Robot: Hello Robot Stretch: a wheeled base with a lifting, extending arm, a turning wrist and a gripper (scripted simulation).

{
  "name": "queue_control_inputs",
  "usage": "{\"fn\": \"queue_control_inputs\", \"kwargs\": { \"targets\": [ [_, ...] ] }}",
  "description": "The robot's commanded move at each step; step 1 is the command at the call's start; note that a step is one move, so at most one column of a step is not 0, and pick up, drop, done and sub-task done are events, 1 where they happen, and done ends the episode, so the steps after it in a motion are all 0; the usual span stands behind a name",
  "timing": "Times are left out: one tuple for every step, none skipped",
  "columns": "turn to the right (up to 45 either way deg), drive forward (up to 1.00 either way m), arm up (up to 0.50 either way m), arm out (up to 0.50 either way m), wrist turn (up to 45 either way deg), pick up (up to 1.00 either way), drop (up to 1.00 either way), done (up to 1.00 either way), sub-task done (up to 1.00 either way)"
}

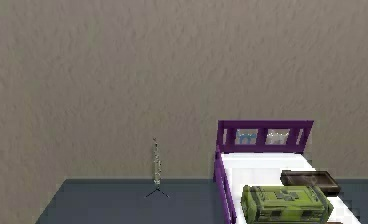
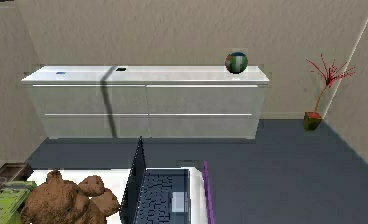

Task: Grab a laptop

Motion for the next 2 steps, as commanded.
{"fn": "queue_control_inputs", "kwargs": {
  "targets": [
    [0.0, 0.00, 0.46, 0.00, 0.0, 0.00, 0.00, 0.00, 0.00],
    [0.0, 0.00, 0.00, 0.16, 0.0, 0.00, 0.00, 0.00, 0.00]
  ]
}}
